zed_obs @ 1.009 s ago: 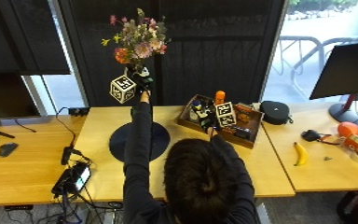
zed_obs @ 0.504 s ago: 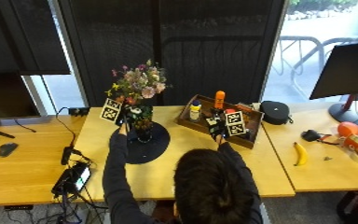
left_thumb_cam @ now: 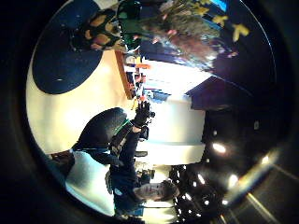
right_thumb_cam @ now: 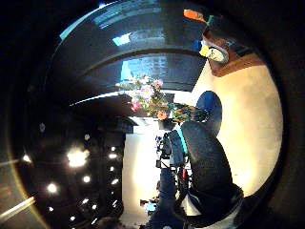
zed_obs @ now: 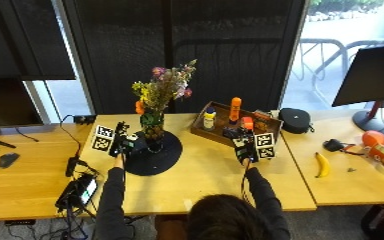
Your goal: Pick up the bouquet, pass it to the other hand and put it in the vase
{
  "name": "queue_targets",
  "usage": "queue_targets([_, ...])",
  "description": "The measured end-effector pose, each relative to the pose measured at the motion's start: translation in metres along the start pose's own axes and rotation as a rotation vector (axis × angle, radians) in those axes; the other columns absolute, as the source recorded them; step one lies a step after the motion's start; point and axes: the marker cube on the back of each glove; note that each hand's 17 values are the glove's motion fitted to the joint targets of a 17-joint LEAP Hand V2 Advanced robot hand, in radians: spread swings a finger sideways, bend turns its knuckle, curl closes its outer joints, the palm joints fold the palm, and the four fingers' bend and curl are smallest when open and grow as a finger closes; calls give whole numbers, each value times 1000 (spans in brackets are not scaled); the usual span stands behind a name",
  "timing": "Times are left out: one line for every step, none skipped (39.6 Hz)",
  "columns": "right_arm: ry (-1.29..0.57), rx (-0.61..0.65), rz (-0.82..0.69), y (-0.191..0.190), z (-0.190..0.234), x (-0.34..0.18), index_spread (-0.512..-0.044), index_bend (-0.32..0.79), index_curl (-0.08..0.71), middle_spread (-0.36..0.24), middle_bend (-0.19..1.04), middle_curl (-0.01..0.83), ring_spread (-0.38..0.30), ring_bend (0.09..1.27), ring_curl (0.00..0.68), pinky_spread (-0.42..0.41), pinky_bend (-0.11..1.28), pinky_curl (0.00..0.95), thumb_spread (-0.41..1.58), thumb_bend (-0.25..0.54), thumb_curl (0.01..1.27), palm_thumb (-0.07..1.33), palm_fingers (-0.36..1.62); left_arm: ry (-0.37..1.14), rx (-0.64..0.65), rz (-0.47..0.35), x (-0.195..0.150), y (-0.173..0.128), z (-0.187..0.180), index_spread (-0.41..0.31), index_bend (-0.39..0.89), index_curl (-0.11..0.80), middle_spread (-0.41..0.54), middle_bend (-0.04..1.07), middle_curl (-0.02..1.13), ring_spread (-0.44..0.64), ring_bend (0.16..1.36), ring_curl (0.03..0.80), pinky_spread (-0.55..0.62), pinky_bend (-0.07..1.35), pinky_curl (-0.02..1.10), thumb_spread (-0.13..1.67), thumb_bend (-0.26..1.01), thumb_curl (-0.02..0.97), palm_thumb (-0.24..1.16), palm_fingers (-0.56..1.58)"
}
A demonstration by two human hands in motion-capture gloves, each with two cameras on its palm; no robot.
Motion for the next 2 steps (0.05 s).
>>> queue_targets([47, 31, 38, -2, -2, 4, -374, 163, 297, -141, 191, 344, -63, 295, 302, 139, 248, 337, 1122, -19, 348, 613, 386, 25, -35, -51, 2, 5, -3, 153, 59, 264, 334, 160, 302, 450, 488, 296, 464, 324, 342, 888, -36, 425, 414, -206])
queue_targets([117, 77, 80, -5, -6, 10, -373, 162, 297, -141, 190, 344, -62, 294, 302, 139, 245, 337, 1123, -19, 348, 613, 387, 41, -53, -69, 3, 9, -6, 152, 59, 257, 339, 167, 301, 458, 486, 294, 470, 321, 341, 889, -37, 420, 411, -202])
